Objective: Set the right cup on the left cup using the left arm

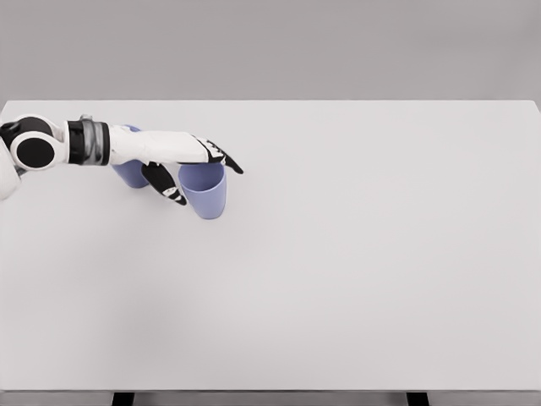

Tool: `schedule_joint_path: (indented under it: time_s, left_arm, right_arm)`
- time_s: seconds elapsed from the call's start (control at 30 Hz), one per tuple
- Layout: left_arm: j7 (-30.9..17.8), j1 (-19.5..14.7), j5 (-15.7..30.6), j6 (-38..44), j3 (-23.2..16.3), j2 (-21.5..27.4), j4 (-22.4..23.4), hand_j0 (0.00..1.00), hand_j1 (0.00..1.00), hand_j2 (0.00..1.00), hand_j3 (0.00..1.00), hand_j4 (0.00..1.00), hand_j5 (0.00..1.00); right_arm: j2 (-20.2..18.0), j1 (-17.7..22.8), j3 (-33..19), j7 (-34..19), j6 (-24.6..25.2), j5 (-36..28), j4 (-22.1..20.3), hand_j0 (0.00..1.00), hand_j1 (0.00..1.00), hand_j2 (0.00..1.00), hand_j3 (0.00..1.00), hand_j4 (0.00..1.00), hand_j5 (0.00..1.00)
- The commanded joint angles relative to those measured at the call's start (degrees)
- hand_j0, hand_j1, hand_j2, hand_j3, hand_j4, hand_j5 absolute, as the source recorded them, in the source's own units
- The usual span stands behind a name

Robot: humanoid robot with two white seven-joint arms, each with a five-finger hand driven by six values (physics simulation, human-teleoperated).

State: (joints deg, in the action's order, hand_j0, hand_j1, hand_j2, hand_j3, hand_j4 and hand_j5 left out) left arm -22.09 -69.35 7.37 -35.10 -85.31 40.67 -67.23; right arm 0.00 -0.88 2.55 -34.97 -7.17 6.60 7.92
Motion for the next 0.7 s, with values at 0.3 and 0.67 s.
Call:
schedule_joint_path:
  time_s: [0.3, 0.67]
  left_arm:
    - [0.3, 1.2, 0.4, 0.1, 0.8, 0.7, -0.1, 0.63, 0.63, 0.63, 0.63, 0.63, 0.63]
    - [-0.4, -1.0, 2.4, 0.1, 0.9, 3.2, -3.4, 0.61, 0.61, 0.61, 0.61, 0.61, 0.61]
  right_arm:
    - [0.0, 0.1, 0.0, 0.0, 0.0, 0.1, 0.1, 1.0, 1.0, 1.0, 1.0, 1.0, 1.0]
    - [0.0, 0.0, 0.0, 0.0, 0.0, 0.1, 0.1, 1.0, 1.0, 1.0, 1.0, 1.0, 1.0]
